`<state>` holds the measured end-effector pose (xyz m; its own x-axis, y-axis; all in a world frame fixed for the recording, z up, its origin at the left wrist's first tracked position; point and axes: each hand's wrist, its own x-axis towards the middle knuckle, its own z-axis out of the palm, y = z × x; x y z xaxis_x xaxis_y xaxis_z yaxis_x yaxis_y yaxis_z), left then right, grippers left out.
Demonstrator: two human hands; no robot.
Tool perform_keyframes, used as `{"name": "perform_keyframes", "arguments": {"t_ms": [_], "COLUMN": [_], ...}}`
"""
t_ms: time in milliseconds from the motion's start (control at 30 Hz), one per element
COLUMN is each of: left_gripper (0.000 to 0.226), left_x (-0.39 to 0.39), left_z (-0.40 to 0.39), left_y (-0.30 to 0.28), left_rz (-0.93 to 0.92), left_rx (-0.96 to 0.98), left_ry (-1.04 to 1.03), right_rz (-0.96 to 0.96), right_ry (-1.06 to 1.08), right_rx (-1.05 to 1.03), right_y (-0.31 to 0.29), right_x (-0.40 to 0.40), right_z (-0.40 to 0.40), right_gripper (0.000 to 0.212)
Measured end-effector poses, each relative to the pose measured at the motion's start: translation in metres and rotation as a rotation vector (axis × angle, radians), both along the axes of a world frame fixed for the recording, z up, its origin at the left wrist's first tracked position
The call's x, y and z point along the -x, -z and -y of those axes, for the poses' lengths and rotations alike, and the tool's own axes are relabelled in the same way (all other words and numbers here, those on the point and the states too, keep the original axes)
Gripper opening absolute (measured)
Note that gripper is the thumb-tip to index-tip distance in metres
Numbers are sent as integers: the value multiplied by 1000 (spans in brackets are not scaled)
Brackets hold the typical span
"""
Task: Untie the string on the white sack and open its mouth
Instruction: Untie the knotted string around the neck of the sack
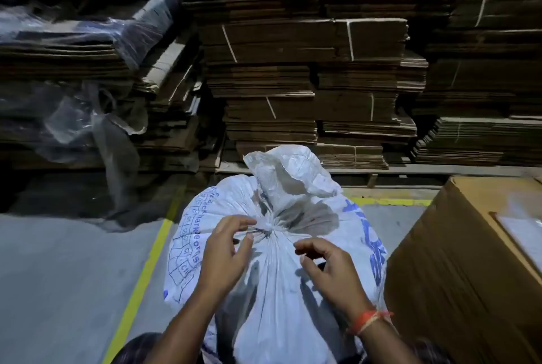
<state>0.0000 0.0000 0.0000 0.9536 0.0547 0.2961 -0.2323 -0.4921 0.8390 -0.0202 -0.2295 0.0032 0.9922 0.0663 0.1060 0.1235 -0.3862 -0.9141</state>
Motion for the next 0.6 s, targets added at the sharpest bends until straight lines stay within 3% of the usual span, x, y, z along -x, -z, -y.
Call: {"name": "perform_keyframes", "arguments": {"t_ms": [233, 433, 600], "left_gripper": [25, 25, 20], "left_x": [-64, -90, -104], "left_z": [3, -1, -3], "left_y": [23, 43, 61], "left_rz": [57, -54, -210], "left_rx": [-155, -64, -83], "left_ry": [-34, 57, 105], "right_rz": [13, 194, 158], "right_ry": [-17, -137, -181], "right_rx": [-58, 185, 245], "right_y": [23, 41, 64], "right_x": [-63, -111, -136], "right_z": [-20, -23, -21], "right_gripper": [33, 36, 47]}}
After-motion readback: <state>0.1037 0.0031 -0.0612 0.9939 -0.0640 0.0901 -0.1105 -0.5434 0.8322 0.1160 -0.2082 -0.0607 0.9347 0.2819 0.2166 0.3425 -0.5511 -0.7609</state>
